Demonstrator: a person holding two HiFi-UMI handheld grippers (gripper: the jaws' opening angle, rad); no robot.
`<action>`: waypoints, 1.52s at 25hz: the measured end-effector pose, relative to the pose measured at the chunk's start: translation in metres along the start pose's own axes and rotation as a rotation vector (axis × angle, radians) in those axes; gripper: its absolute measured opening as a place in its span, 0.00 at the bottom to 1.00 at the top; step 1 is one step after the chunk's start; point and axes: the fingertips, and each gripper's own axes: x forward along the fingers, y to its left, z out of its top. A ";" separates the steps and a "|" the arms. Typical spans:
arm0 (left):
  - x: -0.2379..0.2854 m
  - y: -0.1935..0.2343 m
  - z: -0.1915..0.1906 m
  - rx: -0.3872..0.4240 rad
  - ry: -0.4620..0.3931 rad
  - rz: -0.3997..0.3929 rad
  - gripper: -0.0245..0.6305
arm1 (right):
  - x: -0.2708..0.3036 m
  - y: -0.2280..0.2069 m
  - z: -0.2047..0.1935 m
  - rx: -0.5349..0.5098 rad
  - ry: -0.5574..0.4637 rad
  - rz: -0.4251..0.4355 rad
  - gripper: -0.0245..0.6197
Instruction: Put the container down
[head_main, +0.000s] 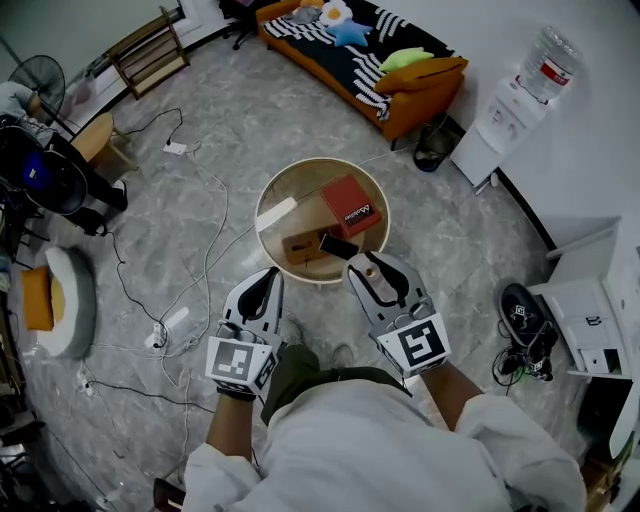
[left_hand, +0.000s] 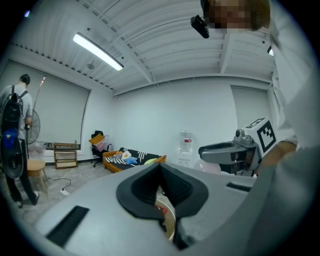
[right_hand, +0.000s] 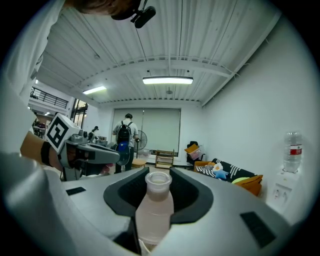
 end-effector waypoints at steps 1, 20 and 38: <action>0.002 0.004 -0.004 -0.005 0.007 -0.002 0.05 | 0.005 -0.002 -0.003 0.002 0.003 -0.003 0.26; 0.134 0.163 -0.046 0.002 0.118 -0.198 0.05 | 0.176 -0.059 -0.058 0.064 0.076 -0.178 0.26; 0.280 0.262 -0.136 0.049 0.240 -0.298 0.05 | 0.348 -0.128 -0.166 0.085 0.096 -0.224 0.26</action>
